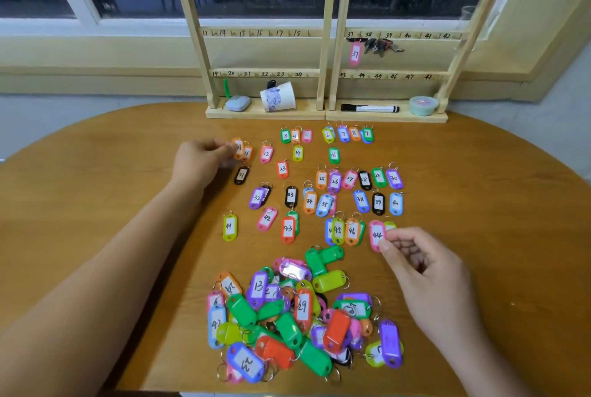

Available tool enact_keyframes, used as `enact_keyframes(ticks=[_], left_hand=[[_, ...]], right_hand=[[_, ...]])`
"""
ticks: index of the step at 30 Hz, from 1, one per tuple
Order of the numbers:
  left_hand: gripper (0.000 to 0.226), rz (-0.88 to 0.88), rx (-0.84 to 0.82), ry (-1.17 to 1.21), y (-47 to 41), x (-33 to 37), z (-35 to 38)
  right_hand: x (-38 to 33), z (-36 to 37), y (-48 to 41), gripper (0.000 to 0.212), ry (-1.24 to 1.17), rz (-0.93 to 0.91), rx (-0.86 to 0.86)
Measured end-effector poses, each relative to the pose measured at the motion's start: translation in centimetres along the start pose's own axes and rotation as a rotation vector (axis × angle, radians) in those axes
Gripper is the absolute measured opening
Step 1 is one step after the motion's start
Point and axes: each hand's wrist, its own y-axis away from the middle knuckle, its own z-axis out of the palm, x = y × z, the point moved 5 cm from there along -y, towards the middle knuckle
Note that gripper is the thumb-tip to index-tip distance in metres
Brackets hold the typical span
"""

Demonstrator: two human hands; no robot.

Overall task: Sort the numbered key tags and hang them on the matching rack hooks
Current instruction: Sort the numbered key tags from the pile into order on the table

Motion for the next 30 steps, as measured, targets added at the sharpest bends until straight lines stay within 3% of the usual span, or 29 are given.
enact_keyframes(ticks=[5,10,18,30], left_hand=[[0.014,0.017,-0.004,-0.007,-0.6,-0.8,0.0],[0.021,0.128,0.008,-0.043,-0.2,-1.5,0.1],[0.011,0.297,-0.028,-0.123,0.8,-0.2,1.1],[0.011,0.339,0.010,-0.340,1.5,-0.9,0.6]], right_hand=[[0.1,0.0,0.1,0.006,-0.005,0.005,-0.003],[-0.4,0.2,0.1,0.005,-0.011,-0.003,-0.024],[-0.5,0.1,0.2,0.007,-0.005,-0.012,-0.048],[-0.5,0.2,0.2,0.007,-0.008,-0.020,-0.057]])
